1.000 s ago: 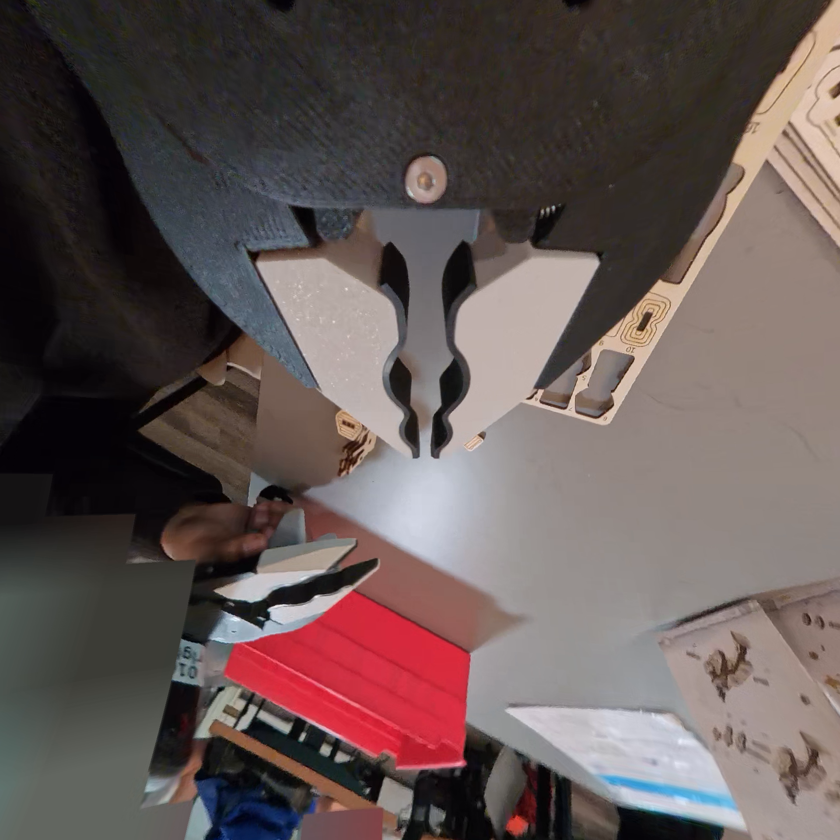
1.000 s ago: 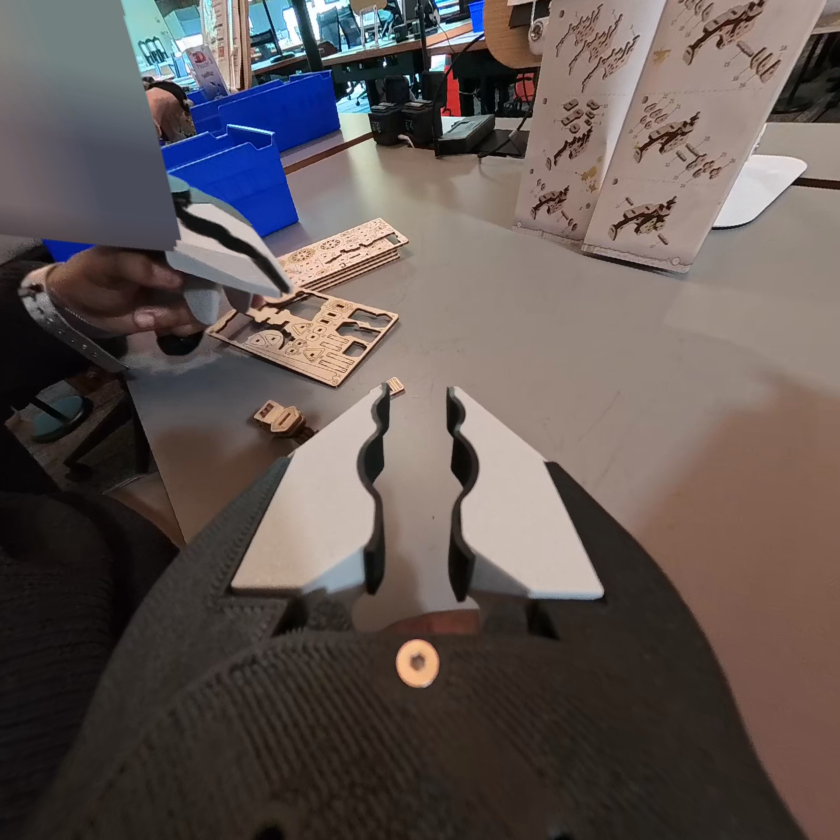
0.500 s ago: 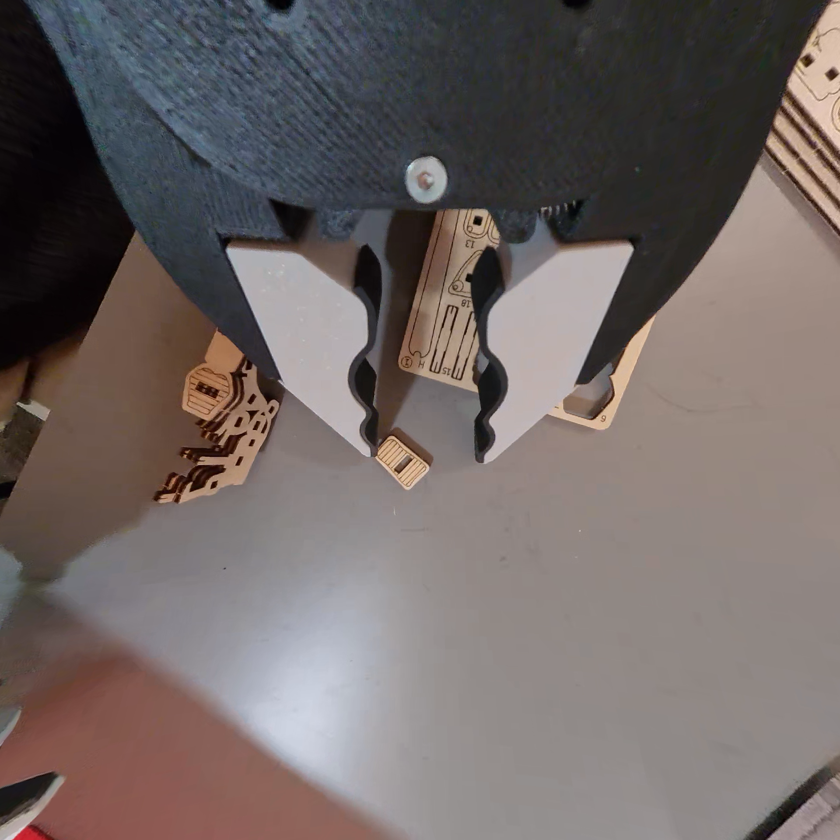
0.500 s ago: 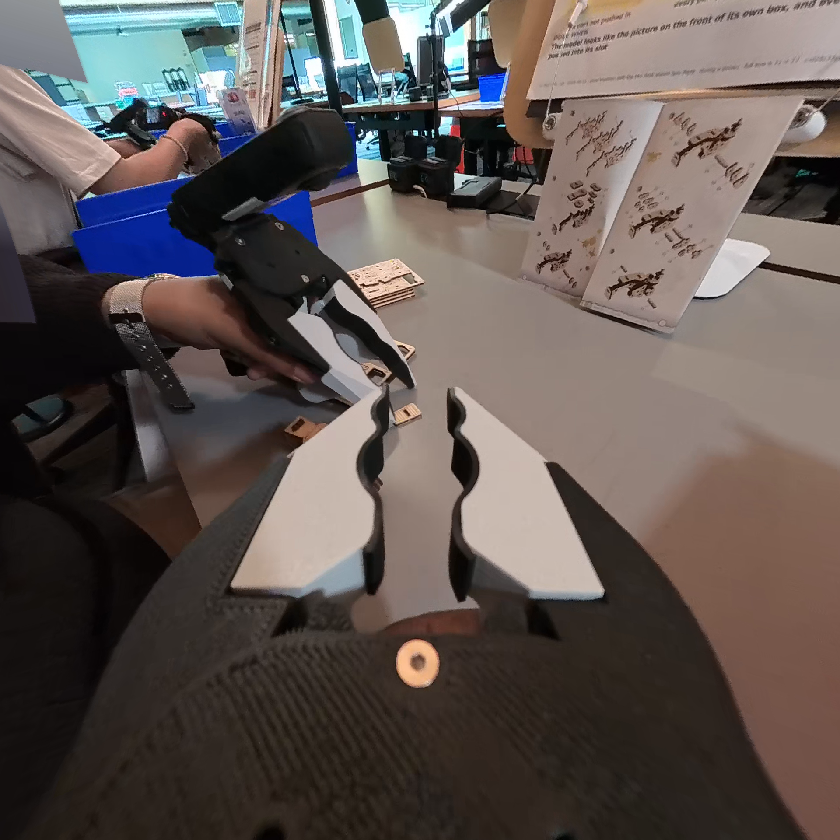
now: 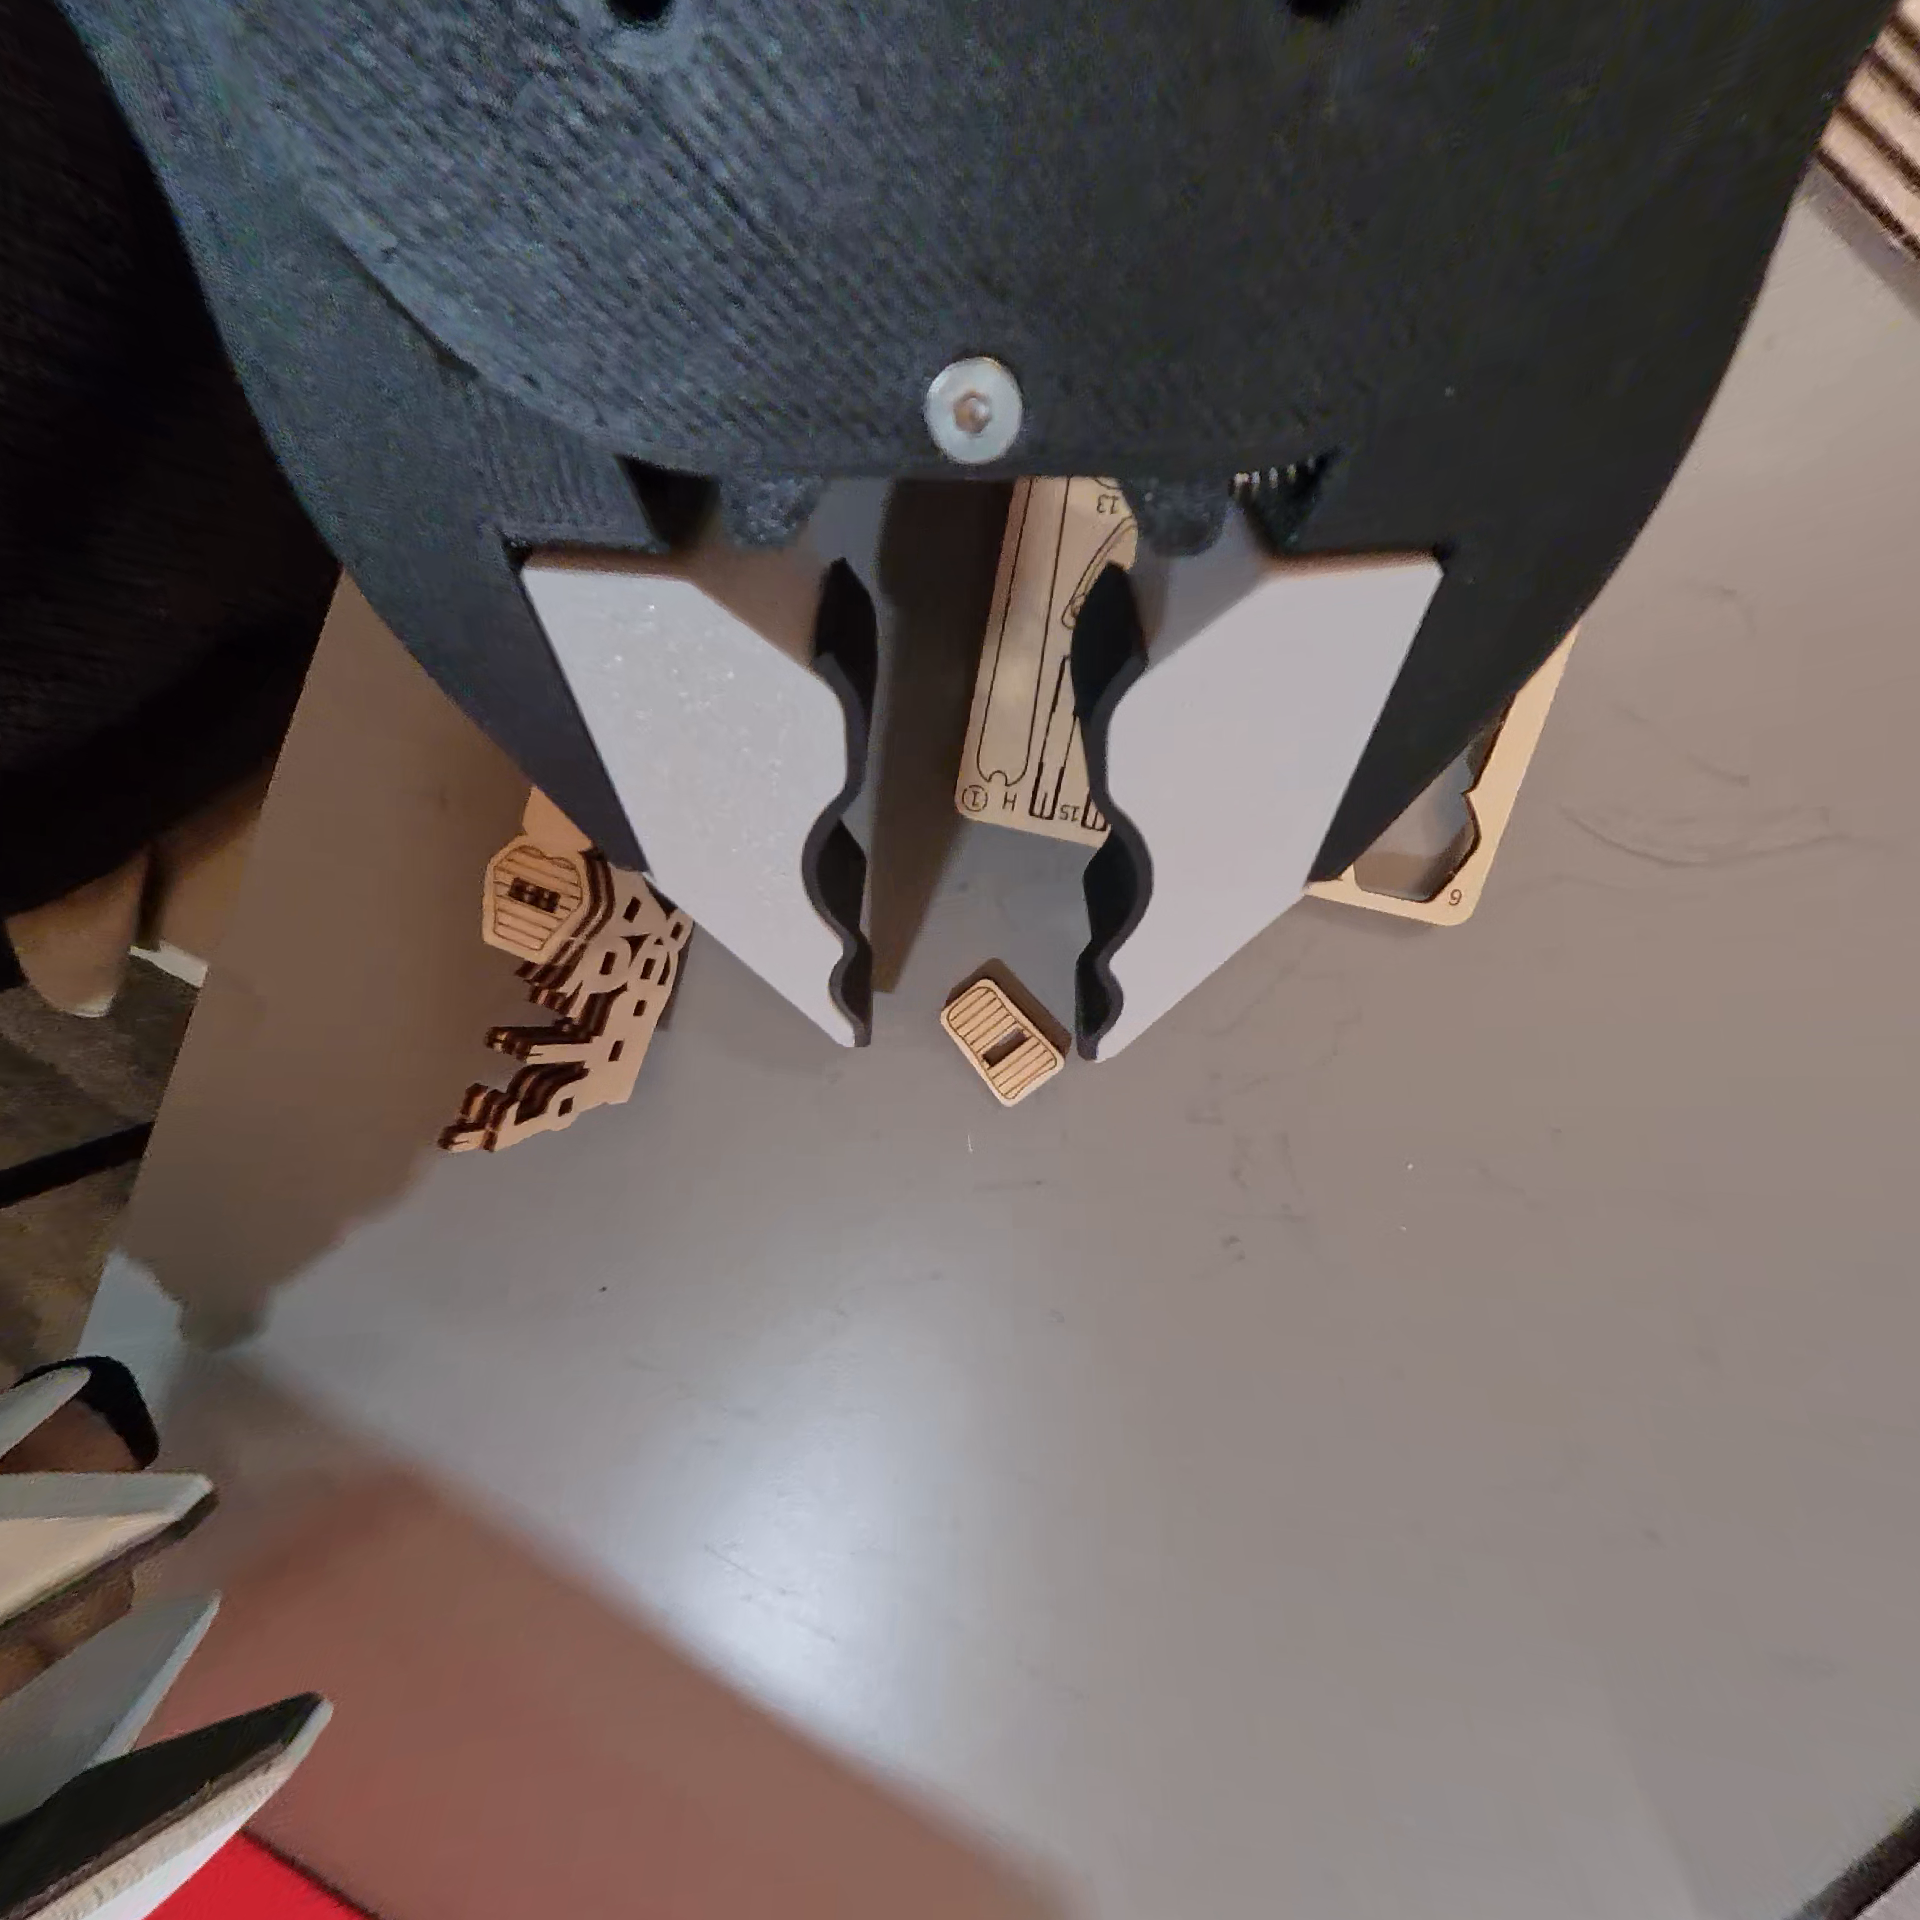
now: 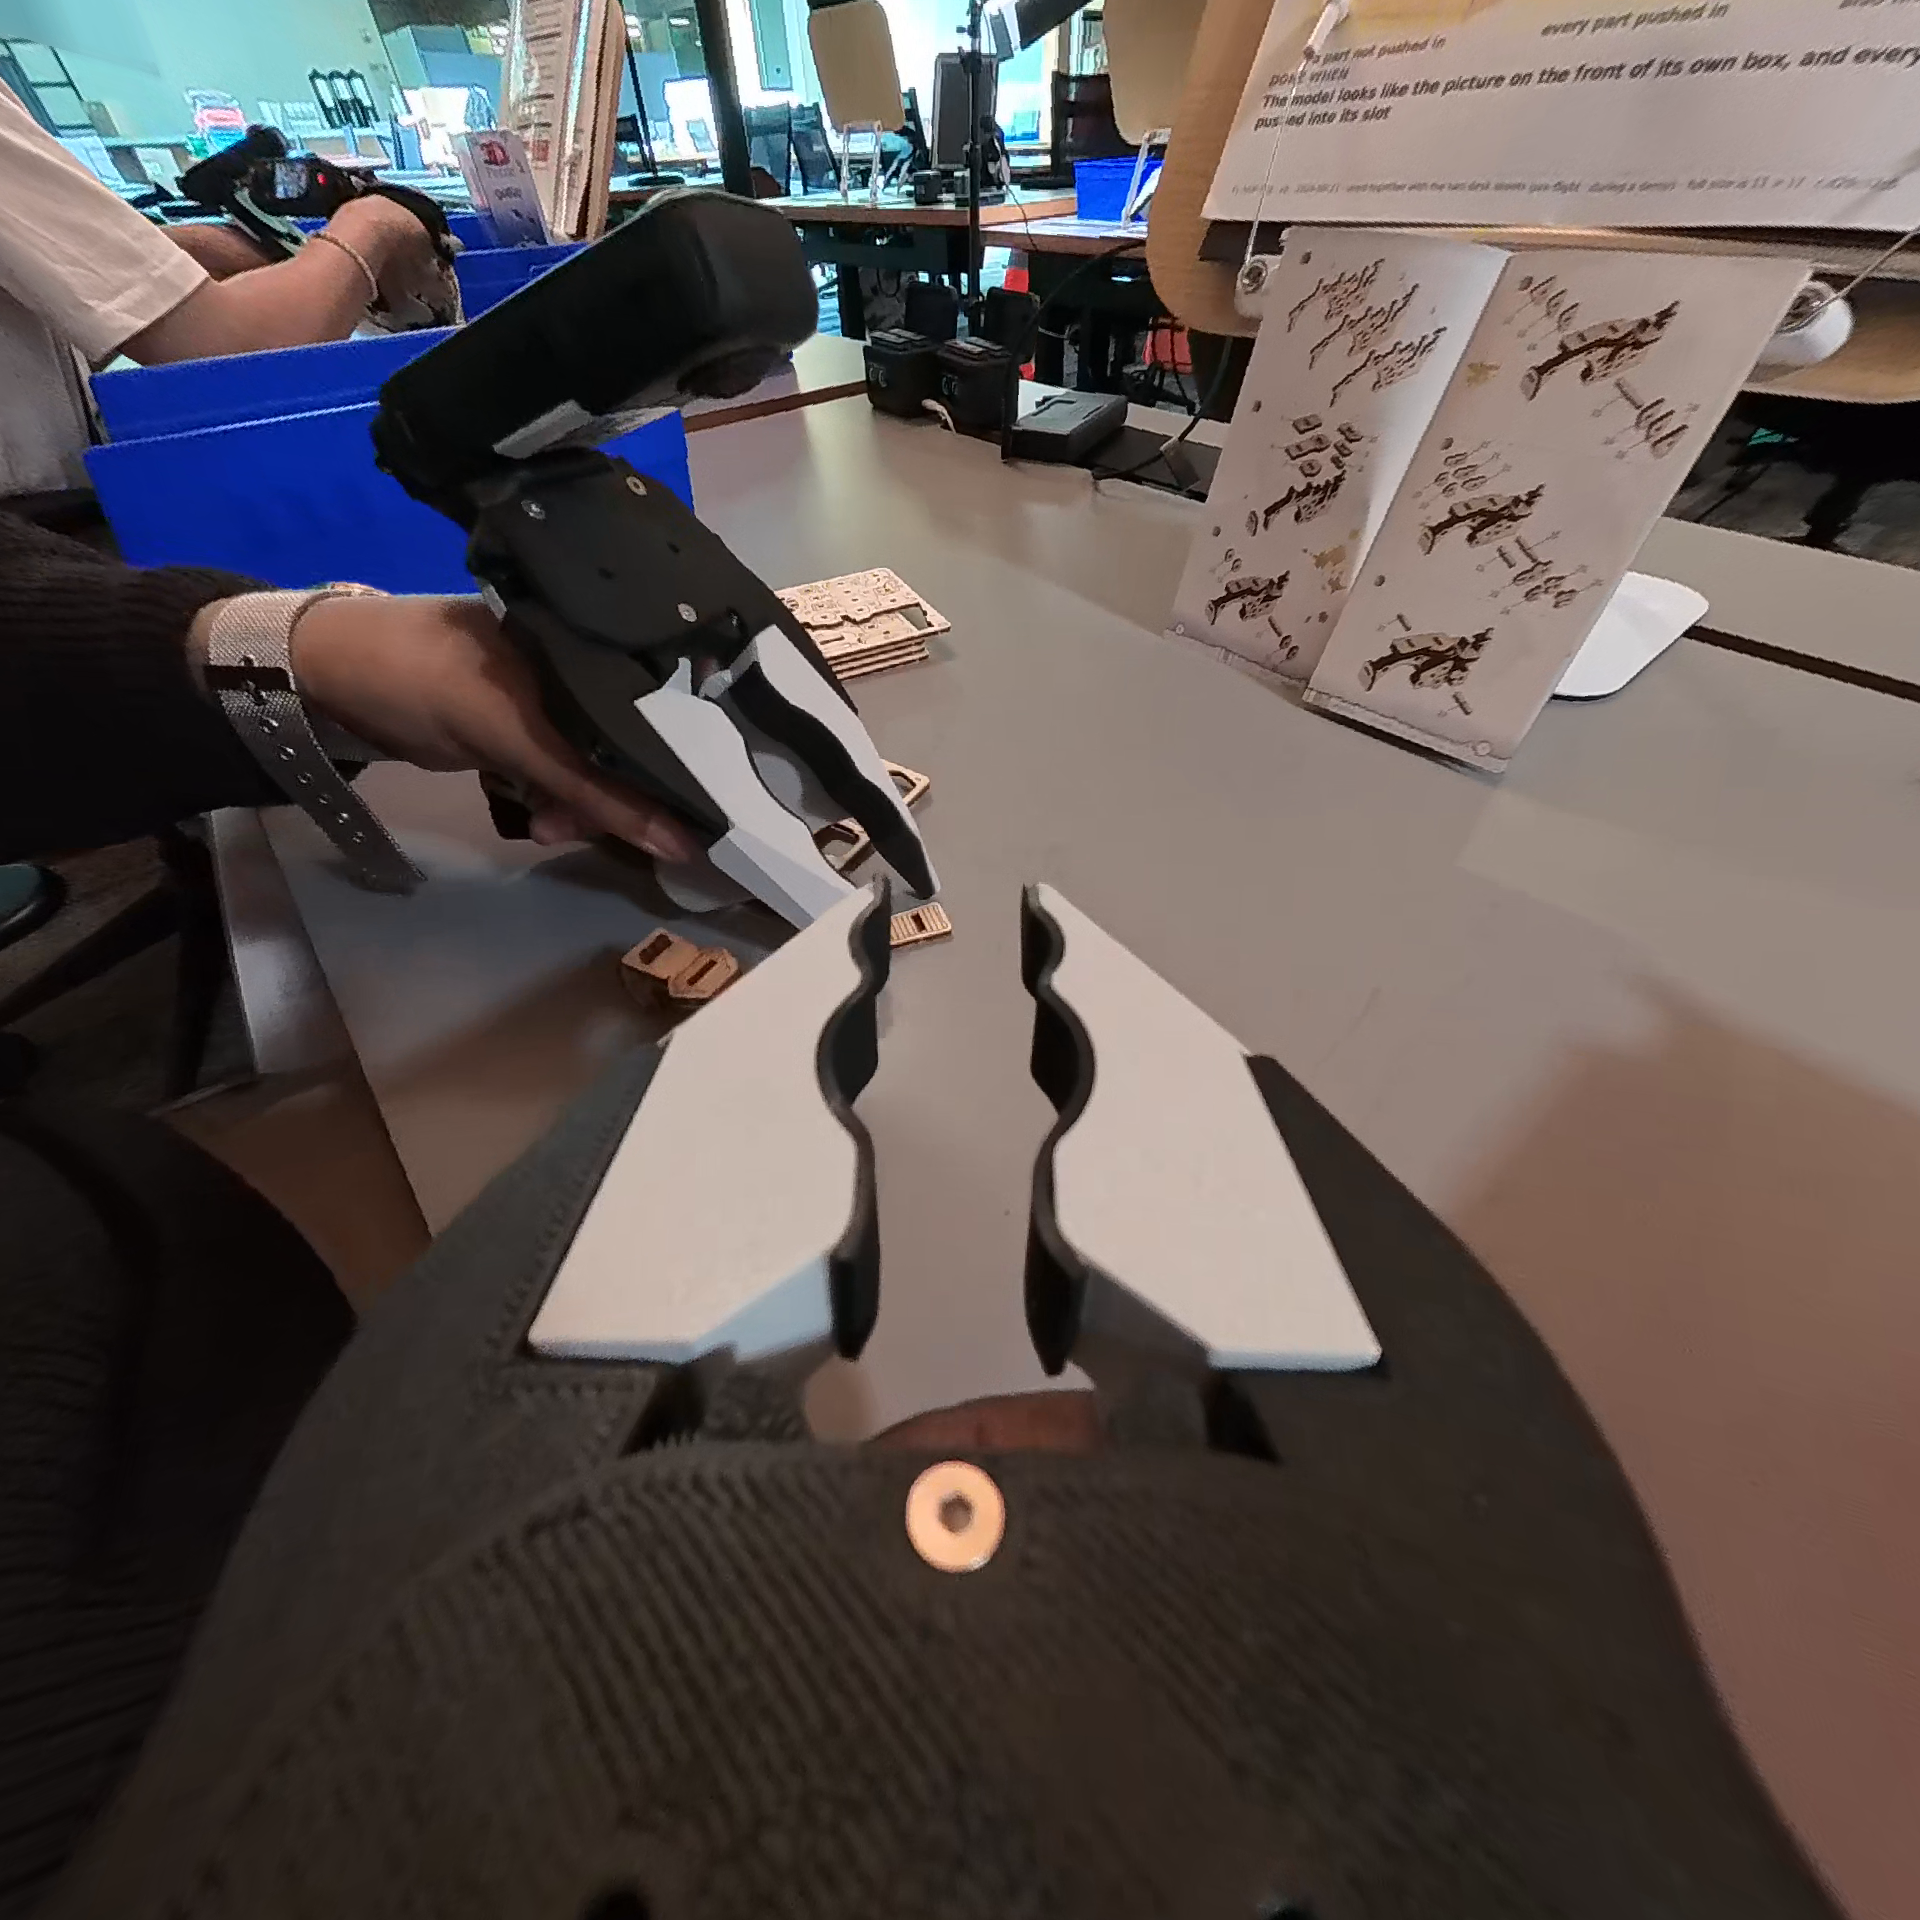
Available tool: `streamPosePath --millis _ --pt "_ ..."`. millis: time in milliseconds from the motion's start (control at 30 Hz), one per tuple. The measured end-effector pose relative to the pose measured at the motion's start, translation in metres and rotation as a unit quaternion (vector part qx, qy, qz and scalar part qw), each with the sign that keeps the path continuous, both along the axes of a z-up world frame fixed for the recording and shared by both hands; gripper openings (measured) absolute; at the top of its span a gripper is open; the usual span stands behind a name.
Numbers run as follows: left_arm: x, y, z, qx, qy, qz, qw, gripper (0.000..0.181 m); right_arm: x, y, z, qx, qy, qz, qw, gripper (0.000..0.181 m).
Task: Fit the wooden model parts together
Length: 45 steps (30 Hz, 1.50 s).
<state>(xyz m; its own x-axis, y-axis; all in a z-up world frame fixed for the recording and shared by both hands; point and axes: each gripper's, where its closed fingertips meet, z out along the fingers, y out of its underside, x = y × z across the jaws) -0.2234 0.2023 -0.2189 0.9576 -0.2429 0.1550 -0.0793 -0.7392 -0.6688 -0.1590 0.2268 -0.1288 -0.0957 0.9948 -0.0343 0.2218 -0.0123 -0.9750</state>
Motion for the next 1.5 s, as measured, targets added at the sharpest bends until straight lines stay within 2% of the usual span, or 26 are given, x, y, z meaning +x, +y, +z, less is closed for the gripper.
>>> streamPosePath --millis 167,400,533,700,833,967,1167,1233,1367,1500 --pt "-0.005 0.0 -0.002 0.008 0.038 -0.005 0.999 0.016 0.0 0.001 -0.001 0.007 -0.001 -0.002 1.0 0.024" --pt "-0.002 -0.002 0.009 0.029 0.005 -0.013 0.999 0.014 0.001 0.002 0.001 0.004 0.003 -0.003 1.0 0.024" --pt "-0.005 -0.004 0.03 0.074 0.012 -0.018 0.997 0.013 0.001 0.002 0.0 0.006 0.002 -0.003 1.0 0.024" --pt "0.013 -0.007 0.066 0.155 -0.022 -0.065 0.986 0.014 0.001 0.0 0.002 0.001 0.008 0.003 1.0 0.026" --pt "0.029 -0.007 0.088 0.208 -0.022 -0.085 0.974 0.013 0.002 -0.012 0.016 -0.057 0.042 0.04 0.997 0.026" --pt "0.044 -0.008 0.101 0.241 -0.018 -0.088 0.967 0.013 0.003 -0.02 0.014 -0.108 0.029 0.068 0.991 0.026" --pt "0.07 -0.01 0.11 0.263 -0.024 -0.103 0.959 0.013 0.003 -0.03 0.021 -0.116 0.046 0.082 0.989 0.026" --pt "0.074 -0.011 0.11 0.267 -0.018 -0.108 0.958 0.014 0.004 -0.033 0.021 -0.115 0.045 0.09 0.988 0.019" --pt "0.074 -0.01 0.112 0.279 -0.027 -0.099 0.955 0.014 0.005 -0.037 0.022 -0.123 0.047 0.103 0.986 0.01" --pt "0.071 -0.009 0.117 0.287 -0.041 -0.085 0.953 0.014 0.005 -0.038 0.023 -0.142 0.047 0.112 0.982 0.016"
